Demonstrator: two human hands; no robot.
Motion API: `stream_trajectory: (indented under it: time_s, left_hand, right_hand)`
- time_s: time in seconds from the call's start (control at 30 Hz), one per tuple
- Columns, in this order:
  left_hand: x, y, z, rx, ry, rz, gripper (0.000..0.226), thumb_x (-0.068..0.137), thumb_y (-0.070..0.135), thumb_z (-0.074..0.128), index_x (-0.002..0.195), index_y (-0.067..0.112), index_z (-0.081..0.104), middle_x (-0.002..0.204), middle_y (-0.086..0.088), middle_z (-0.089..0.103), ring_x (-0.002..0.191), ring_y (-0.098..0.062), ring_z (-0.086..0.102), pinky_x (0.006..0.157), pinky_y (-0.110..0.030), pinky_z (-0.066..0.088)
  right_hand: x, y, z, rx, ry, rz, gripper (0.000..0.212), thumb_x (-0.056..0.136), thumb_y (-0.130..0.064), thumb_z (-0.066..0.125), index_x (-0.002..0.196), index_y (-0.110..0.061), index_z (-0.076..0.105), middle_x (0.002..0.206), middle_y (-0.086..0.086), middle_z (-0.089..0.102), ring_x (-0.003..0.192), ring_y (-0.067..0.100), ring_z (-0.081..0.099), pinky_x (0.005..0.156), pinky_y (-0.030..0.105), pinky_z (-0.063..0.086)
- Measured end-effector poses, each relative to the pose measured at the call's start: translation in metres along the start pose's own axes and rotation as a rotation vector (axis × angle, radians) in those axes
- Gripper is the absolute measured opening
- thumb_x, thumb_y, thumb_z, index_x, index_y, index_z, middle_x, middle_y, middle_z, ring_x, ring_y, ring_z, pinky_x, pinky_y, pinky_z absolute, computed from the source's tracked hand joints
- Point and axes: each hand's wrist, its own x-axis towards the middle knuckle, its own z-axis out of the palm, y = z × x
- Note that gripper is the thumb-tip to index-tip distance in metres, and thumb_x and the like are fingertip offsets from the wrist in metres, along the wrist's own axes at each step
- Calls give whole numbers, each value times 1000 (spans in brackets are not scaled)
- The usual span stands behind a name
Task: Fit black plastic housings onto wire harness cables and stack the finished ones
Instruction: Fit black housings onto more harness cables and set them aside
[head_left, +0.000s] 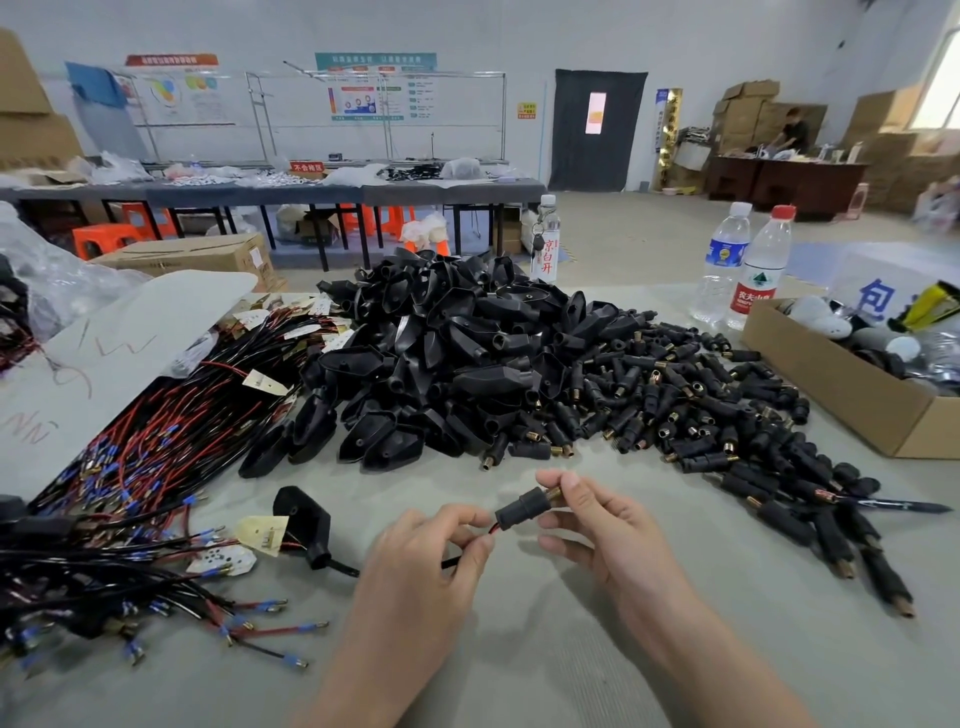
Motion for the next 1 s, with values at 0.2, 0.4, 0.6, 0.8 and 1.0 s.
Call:
stream_trajectory:
  time_s: [0.2,0.4,0.6,0.8,1.0]
  left_hand:
    - [-4,-3,2,-83,-80,77,23,87,61,50,106,49,47,89,20,57,96,-3,56,85,-25,46]
    - [1,1,0,-103,-9,34,26,89,55,54,112,50,45,90,22,57,83,-4,60,75,-26,50]
    - [1,1,-2,12,-37,92,26,94,51,46,111,35,60,93,27,54,84,0,56,72,-23,47]
    - [-1,6,-5,56,-48,103,50,91,64,23,113,36,58,75,26,50,81,6,51,67,-14,37]
    - [0,7,-6,103,-17,104,47,92,63,26,109,37,60,76,27,54,77,10,52,64,-11,38]
  right_hand:
    - [0,0,3,-87,45,-39,29,82,-39,62,89,-19,81,91,8,77,79,16,72,66,23,57]
    - [-1,-2,5,-124,24,-69,35,85,-41,59,96,-11,76,88,13,77,83,24,76,65,21,57]
    - [0,-5,3,-165,45,-101,31,96,-34,53,99,-10,73,87,13,78,86,24,76,66,22,58]
    - [1,-7,0,-143,59,-111,37,88,-42,55,97,-11,73,88,13,77,82,27,76,67,25,60]
    - [2,-8,0,-65,73,-92,34,87,-43,56,94,-13,72,88,15,77,77,26,76,62,24,58]
